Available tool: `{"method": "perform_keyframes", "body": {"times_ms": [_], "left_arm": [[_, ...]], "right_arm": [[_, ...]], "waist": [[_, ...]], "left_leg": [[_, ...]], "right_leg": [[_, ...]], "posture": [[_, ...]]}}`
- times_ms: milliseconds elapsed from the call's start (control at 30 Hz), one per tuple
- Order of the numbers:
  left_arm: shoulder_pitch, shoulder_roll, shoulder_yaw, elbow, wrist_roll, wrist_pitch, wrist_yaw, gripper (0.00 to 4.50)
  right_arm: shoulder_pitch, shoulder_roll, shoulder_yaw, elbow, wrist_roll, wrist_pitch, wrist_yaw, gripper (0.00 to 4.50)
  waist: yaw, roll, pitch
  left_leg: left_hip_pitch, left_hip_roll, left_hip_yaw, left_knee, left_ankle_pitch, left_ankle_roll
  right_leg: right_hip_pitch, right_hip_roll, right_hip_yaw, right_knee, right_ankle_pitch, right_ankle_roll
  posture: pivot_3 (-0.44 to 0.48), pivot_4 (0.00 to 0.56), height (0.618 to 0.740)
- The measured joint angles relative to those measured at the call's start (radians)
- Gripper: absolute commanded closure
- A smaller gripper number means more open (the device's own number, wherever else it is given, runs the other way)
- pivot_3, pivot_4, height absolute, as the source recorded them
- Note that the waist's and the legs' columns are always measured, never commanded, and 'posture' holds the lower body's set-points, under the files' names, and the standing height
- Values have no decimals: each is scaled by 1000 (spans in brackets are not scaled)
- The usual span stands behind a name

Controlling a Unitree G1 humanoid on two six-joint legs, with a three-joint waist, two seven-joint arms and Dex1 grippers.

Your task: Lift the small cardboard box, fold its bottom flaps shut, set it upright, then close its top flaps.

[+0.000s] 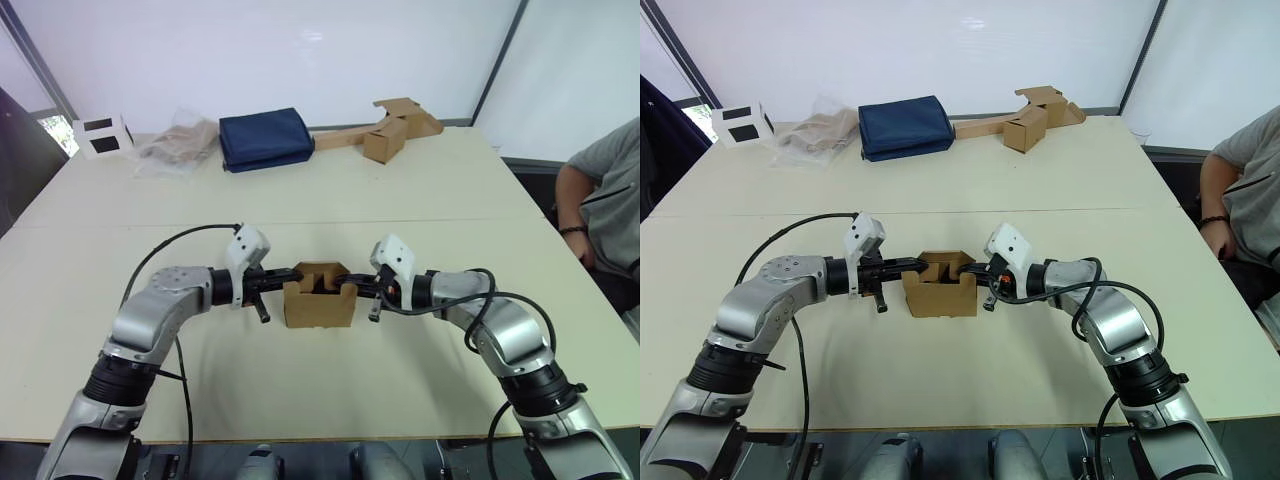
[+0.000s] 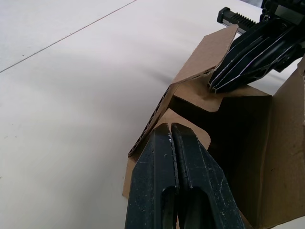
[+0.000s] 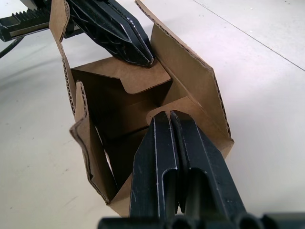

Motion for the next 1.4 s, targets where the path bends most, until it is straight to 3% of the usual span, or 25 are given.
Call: {"method": "perform_keyframes", "body": {"times_ms": [333, 533, 800, 933, 1100, 1400], "left_arm": [[-7, 8, 4, 6, 0, 5, -26, 4460], [-63, 66, 89, 51, -101, 78, -111, 4460], [-152, 66, 104, 232, -41, 9, -107, 4460], [-171, 34, 5, 373, 79, -114, -117, 4460], [-181, -27, -50, 523, 147, -213, -146, 4460], [-203, -84, -50, 607, 168, -254, -222, 4460]], "right_arm": [[0, 4, -27, 0, 17, 1, -1, 4500], [-2, 5, -160, -50, 164, 80, 7, 4500], [-24, -42, -307, -166, 394, 254, -8, 4500], [-19, -62, -236, -316, 453, 327, -16, 4500], [9, -26, -148, -376, 466, 341, -60, 4500], [39, -99, 36, -378, 233, 215, -78, 4500]], "waist": [[0, 0, 0], [0, 0, 0], [0, 0, 1], [-1, 1, 0], [1, 0, 0], [0, 0, 0]], "left_leg": [[0, 0, 0, 0, 0, 0], [-1, 0, 0, 0, 0, 0], [-1, 0, 0, -1, 0, 0], [0, 0, 0, -1, 0, 0], [-1, 0, 0, 0, 0, 0], [-2, 0, -1, 0, 0, 0]], "right_leg": [[0, 0, 0, 0, 0, 0], [-1, 0, 0, 0, 0, 0], [-1, 0, 0, -1, 0, 0], [-1, 1, 0, -1, 0, 0], [-1, 0, -1, -1, 0, 0], [-1, 0, -1, -1, 0, 0]], "posture": [[0, 150, 740], [0, 150, 740], [0, 150, 740], [0, 150, 740], [0, 150, 740], [0, 150, 740]]}}
